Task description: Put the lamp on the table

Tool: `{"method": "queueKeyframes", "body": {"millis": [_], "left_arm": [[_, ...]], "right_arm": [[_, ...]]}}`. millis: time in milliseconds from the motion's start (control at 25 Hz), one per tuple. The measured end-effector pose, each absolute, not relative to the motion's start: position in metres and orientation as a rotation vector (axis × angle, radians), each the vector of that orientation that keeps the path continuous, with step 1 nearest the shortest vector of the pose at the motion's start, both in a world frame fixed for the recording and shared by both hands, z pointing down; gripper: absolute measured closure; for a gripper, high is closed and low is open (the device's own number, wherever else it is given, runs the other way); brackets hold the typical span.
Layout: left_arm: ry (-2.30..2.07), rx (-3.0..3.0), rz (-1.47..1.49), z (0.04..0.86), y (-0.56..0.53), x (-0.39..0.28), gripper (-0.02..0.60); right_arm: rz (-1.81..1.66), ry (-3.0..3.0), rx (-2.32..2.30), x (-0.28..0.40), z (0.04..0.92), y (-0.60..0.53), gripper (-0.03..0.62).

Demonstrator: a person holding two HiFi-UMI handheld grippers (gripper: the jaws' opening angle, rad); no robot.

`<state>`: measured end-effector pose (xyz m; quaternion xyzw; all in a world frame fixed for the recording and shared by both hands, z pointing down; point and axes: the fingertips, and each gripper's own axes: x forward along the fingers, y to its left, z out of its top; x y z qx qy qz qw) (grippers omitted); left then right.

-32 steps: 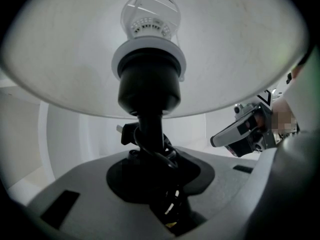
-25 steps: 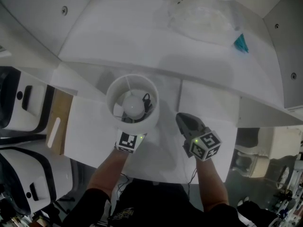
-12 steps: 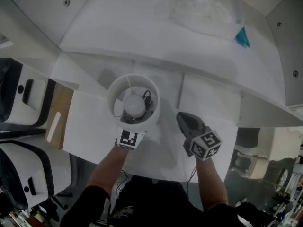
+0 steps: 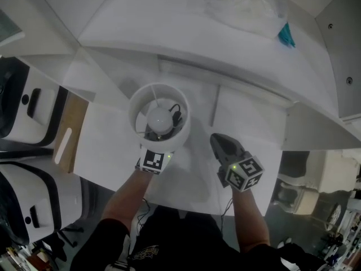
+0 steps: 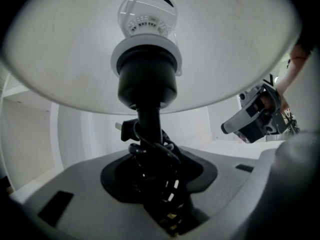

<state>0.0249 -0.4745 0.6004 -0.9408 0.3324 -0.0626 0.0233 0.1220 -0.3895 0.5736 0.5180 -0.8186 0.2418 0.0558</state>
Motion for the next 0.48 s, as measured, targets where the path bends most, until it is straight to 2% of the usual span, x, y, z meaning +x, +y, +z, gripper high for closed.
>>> {"method": "queueKeyframes", "body": {"millis": [480], "left_arm": [[1.167, -2.905, -0.281, 0.601, -0.459, 0.005, 0.396]], "right_arm": [[0.720, -2.511, 1.570, 0.122, 0.563, -0.365, 0.569]]}}
